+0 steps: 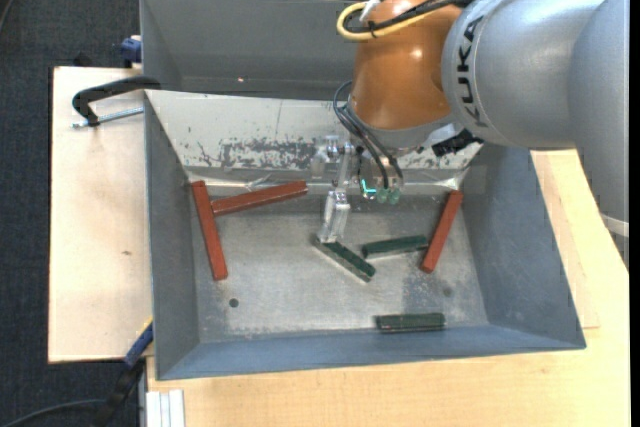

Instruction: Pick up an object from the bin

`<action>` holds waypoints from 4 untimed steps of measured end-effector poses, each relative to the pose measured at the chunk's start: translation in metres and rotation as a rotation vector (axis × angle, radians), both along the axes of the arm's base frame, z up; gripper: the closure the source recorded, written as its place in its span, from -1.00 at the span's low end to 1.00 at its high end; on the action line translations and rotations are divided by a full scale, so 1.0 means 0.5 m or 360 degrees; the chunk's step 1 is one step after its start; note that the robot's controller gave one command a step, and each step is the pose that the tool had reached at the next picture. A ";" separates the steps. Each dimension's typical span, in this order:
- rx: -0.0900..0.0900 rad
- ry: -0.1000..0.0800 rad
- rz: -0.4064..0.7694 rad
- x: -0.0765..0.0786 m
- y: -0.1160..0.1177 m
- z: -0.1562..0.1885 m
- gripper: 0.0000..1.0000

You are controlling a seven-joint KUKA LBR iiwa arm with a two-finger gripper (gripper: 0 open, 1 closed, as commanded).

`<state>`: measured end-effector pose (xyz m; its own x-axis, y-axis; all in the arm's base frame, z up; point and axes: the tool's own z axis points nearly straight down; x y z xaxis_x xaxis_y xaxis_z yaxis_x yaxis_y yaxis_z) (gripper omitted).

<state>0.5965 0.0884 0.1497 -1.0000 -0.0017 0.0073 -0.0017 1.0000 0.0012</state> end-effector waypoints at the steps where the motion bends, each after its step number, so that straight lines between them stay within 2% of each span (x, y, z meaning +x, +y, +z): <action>1: -0.0002 -0.0002 0.0163 -0.025 -0.106 -0.164 -1.00; 2: -0.0003 -0.0012 0.0365 -0.047 -0.245 -0.156 -1.00; 3: 0.0000 -0.0020 0.0369 -0.044 -0.238 -0.152 1.00; 4: -0.0005 -0.0033 0.0422 -0.148 -0.283 0.119 1.00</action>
Offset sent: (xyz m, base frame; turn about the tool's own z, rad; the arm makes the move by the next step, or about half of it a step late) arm -0.0115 -0.0516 -0.0797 -0.1062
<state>0.5228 -0.0533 0.2093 -0.9645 -0.2639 -0.0126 -0.2638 0.9646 -0.0049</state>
